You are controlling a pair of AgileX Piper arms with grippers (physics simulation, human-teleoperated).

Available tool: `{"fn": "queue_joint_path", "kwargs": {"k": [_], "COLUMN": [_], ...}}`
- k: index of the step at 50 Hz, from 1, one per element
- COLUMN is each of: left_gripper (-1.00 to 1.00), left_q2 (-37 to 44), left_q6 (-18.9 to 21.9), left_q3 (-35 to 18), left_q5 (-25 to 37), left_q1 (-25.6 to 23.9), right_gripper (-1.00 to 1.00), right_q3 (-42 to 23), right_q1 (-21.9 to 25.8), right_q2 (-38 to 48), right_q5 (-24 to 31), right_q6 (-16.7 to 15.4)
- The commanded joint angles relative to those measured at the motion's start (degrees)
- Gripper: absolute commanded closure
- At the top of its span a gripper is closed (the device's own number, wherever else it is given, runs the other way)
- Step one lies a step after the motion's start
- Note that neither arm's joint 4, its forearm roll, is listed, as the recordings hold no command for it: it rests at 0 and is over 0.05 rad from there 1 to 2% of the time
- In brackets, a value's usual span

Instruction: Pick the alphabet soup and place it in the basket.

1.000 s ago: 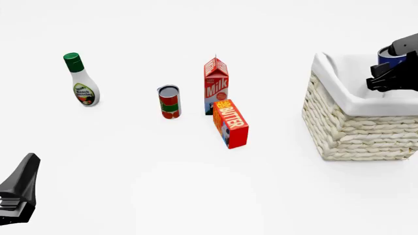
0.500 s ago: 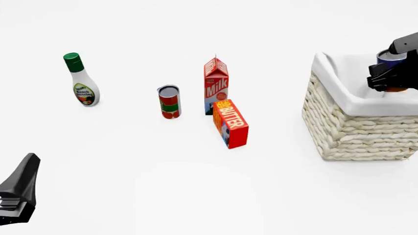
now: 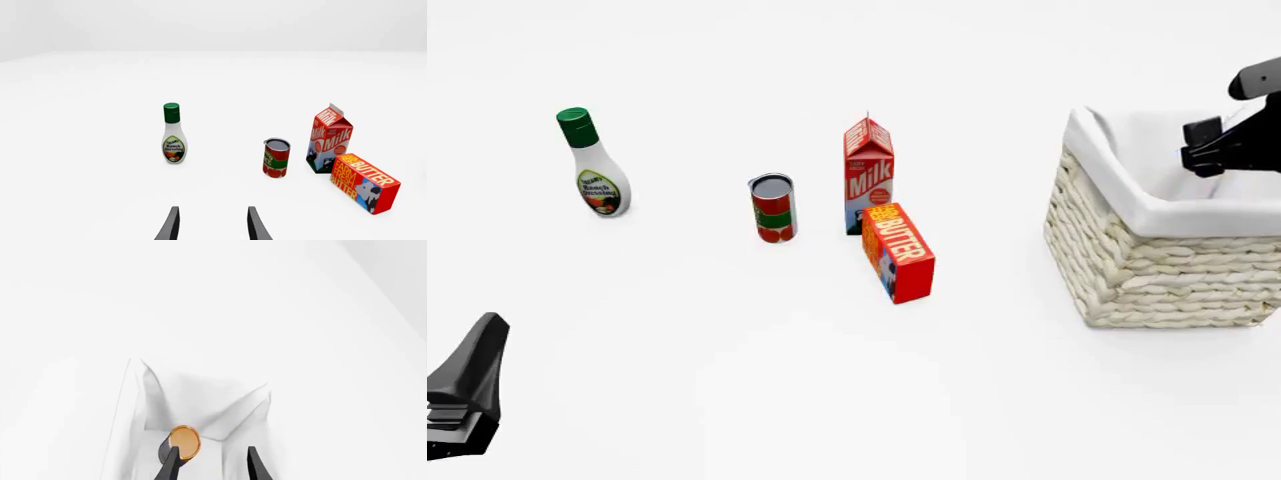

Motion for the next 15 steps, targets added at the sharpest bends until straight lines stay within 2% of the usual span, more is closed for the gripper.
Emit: {"fn": "queue_joint_path", "kwargs": {"k": [1,10,15], "left_gripper": [-1.0,-1.0,-1.0], "left_q2": [0.0,0.0,0.0], "left_q6": [0.0,0.0,0.0], "left_q3": [0.0,0.0,0.0], "left_q5": [0.0,0.0,0.0], "left_q1": [0.0,0.0,0.0], "right_gripper": [-1.0,-1.0,-1.0], "right_q3": [-0.3,0.4,0.6], "right_q1": [0.2,0.5,1.2], "right_q2": [-0.8,-2.5,-5.1], "right_q5": [0.4,0.6,1.0], "right_q6": [0.3,0.7,2.0]}}
